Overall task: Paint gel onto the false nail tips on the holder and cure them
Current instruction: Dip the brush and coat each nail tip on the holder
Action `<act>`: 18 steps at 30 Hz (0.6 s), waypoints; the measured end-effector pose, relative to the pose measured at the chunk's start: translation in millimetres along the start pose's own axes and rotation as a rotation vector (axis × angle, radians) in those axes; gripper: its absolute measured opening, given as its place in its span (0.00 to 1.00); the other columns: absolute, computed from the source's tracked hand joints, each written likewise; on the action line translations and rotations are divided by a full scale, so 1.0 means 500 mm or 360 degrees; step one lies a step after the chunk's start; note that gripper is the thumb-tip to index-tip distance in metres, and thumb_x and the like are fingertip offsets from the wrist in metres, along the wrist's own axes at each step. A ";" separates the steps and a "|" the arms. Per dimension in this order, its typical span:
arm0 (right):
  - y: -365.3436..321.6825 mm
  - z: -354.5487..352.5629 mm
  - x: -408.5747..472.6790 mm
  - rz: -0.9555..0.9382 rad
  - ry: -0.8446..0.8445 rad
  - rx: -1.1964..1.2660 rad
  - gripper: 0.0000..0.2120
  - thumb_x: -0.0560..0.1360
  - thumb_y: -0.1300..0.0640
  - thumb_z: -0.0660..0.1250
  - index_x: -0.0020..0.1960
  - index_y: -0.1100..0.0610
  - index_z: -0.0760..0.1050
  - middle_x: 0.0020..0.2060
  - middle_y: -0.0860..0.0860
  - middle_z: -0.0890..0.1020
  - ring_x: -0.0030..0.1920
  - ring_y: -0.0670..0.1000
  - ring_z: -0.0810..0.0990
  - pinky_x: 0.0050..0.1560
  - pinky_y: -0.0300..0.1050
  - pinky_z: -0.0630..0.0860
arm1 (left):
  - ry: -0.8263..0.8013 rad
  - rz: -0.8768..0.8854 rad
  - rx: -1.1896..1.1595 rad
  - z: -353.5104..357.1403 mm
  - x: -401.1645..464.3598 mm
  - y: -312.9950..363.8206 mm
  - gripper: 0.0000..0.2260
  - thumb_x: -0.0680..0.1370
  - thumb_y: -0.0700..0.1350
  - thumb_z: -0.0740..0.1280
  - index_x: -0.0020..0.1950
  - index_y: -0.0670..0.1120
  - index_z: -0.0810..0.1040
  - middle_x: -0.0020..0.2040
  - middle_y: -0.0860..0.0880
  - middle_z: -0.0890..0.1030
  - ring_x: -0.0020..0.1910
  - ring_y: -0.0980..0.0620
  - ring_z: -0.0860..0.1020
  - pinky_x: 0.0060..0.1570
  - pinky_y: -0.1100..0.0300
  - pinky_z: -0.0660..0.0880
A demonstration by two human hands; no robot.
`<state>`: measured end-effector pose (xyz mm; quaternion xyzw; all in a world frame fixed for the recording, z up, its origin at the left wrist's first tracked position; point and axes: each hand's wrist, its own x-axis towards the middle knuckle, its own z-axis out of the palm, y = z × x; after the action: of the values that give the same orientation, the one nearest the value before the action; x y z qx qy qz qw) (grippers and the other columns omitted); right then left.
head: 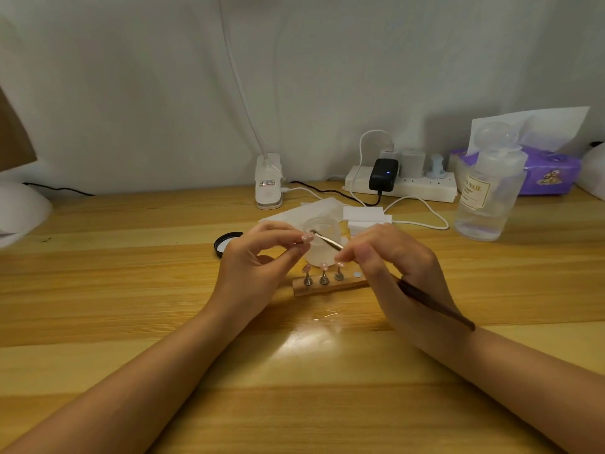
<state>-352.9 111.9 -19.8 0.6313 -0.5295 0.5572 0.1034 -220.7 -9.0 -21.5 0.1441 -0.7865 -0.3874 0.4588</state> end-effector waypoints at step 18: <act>0.008 0.004 0.001 -0.0050 -0.0124 -0.0011 0.14 0.76 0.54 0.59 0.45 0.60 0.81 0.40 0.50 0.81 0.41 0.48 0.78 0.41 0.46 0.74 | -0.0043 0.0061 0.0125 0.003 -0.002 -0.002 0.17 0.74 0.32 0.65 0.50 0.54 0.77 0.45 0.52 0.80 0.46 0.50 0.79 0.38 0.47 0.75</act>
<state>-355.2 108.6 -22.1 0.6603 -0.5252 0.5287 0.0937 -221.7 -8.2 -23.3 0.1418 -0.8099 -0.3493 0.4495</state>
